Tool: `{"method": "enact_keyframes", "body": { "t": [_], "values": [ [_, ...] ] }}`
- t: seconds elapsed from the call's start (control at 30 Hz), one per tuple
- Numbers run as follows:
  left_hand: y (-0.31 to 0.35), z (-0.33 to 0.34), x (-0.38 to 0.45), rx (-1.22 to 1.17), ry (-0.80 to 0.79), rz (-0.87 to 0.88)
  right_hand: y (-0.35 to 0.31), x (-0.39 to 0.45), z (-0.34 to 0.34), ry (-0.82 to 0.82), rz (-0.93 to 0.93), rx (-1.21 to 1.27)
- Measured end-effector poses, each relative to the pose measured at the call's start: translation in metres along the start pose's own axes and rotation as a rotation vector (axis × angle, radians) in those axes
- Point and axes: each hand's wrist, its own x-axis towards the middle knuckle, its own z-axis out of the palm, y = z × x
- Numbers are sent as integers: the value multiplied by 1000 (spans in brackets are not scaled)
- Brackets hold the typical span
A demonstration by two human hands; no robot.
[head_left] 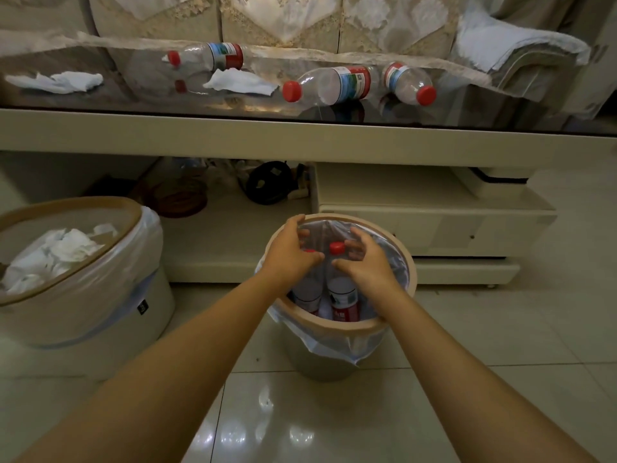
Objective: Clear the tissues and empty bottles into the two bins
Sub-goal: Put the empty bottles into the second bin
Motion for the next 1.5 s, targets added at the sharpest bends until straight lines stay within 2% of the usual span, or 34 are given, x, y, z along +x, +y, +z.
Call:
{"method": "enact_keyframes", "body": {
  "t": [0.17, 0.37, 0.53, 0.7, 0.83, 0.97, 1.1, 1.3, 1.5],
  "values": [
    [18, -32, -21, -7, 1, 17, -22, -11, 3, 3, -60, -141],
    [53, -85, -40, 148, -125, 26, -82, -31, 10, -110, -52, -208],
    [89, -146, -59, 199, -223, -45, -145, -45, 9, -167, 49, -243],
    [139, -204, -57, 181, -245, -118, -219, -52, -1, -214, 122, -312],
    [186, -251, -37, 144, -280, -169, -280, -46, -11, -196, 196, -284],
    [224, -281, -9, 199, -327, -138, -320, -28, -26, -168, 211, -312],
    [245, -274, 42, 271, -398, -111, -339, 17, -56, -145, 213, -323],
    [267, -215, 136, 286, -409, -60, -317, 117, -126, -133, 198, -422],
    [283, -144, 237, 640, -538, 15, -296, 201, -185, -290, 143, -639]
  ]
}}
